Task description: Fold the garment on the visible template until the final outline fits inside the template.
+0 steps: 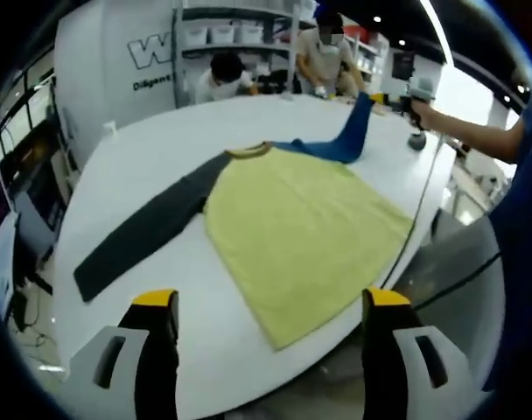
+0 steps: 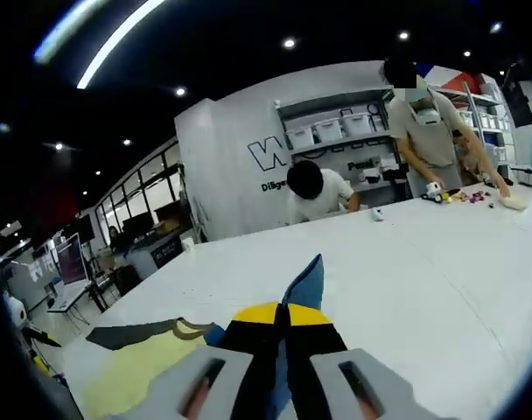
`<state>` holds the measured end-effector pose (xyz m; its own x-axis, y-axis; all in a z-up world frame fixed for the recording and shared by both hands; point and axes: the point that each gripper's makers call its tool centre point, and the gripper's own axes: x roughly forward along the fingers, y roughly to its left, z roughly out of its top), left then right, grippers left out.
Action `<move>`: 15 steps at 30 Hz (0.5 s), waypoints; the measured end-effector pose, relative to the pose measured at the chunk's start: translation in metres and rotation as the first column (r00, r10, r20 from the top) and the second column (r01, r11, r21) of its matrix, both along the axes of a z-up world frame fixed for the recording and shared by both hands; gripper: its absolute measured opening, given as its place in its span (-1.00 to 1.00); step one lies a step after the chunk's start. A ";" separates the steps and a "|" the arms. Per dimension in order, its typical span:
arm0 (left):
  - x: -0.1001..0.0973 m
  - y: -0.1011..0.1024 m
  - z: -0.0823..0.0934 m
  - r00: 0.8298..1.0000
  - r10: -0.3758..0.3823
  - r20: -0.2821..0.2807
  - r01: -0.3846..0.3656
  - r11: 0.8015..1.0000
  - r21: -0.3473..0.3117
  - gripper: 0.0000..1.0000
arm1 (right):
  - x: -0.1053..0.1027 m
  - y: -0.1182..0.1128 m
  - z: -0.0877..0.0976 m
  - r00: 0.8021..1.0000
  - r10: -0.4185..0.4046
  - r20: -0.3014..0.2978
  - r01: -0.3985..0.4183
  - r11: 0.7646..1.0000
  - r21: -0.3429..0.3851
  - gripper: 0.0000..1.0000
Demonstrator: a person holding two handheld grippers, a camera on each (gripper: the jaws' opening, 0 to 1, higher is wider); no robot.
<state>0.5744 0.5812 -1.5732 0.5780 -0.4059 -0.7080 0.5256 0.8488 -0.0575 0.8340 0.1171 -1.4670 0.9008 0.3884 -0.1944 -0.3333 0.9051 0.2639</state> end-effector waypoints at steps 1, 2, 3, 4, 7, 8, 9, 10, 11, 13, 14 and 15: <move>0.000 0.001 0.000 1.000 -0.002 0.000 0.002 1.000 0.000 0.63 | -0.002 0.013 0.007 1.000 0.027 0.005 -0.027 1.000 -0.002 -1.00; -0.001 0.003 -0.001 1.000 -0.005 -0.003 0.005 1.000 0.002 0.63 | -0.003 0.029 0.014 0.998 0.063 0.007 -0.063 0.998 -0.001 -1.00; -0.001 0.003 -0.002 1.000 -0.008 -0.003 0.008 1.000 0.003 0.63 | 0.003 0.035 0.018 0.996 0.088 0.012 -0.088 0.996 0.002 -1.00; -0.002 0.003 -0.002 1.000 -0.010 -0.004 0.010 1.000 0.005 0.63 | 0.004 0.045 0.023 0.993 0.115 0.019 -0.115 0.993 -0.003 -1.00; -0.002 0.006 -0.002 1.000 -0.015 -0.004 0.015 1.000 0.004 0.63 | 0.003 0.086 0.039 0.973 0.229 0.030 -0.228 0.973 -0.028 -1.00; -0.002 0.006 -0.003 1.000 -0.016 -0.004 0.016 1.000 0.004 0.63 | 0.002 0.096 0.042 0.966 0.257 0.031 -0.256 0.966 -0.029 -1.00; -0.002 0.007 -0.003 1.000 -0.019 -0.004 0.019 1.000 0.003 0.63 | 0.002 0.106 0.044 0.960 0.280 0.029 -0.279 0.960 -0.021 -1.00; -0.002 0.007 -0.003 1.000 -0.020 -0.004 0.020 1.000 0.002 0.63 | 0.002 0.110 0.046 0.956 0.293 0.030 -0.292 0.956 -0.023 -1.00; -0.003 0.006 -0.002 1.000 -0.023 -0.002 0.023 1.000 0.002 0.63 | 0.000 0.124 0.048 0.943 0.331 0.028 -0.330 0.943 -0.040 -1.00; -0.003 0.005 0.000 1.000 -0.027 0.002 0.027 1.000 0.000 0.62 | -0.005 0.148 0.050 0.920 0.392 0.016 -0.392 0.919 -0.035 -1.00; -0.003 0.005 0.000 1.000 -0.027 0.002 0.027 1.000 0.000 0.62 | -0.006 0.151 0.051 0.917 0.399 0.015 -0.399 0.917 -0.033 -1.00; -0.003 0.004 0.001 1.000 -0.028 0.005 0.028 1.000 0.000 0.63 | -0.009 0.162 0.052 0.908 0.420 0.011 -0.419 0.907 -0.038 -1.00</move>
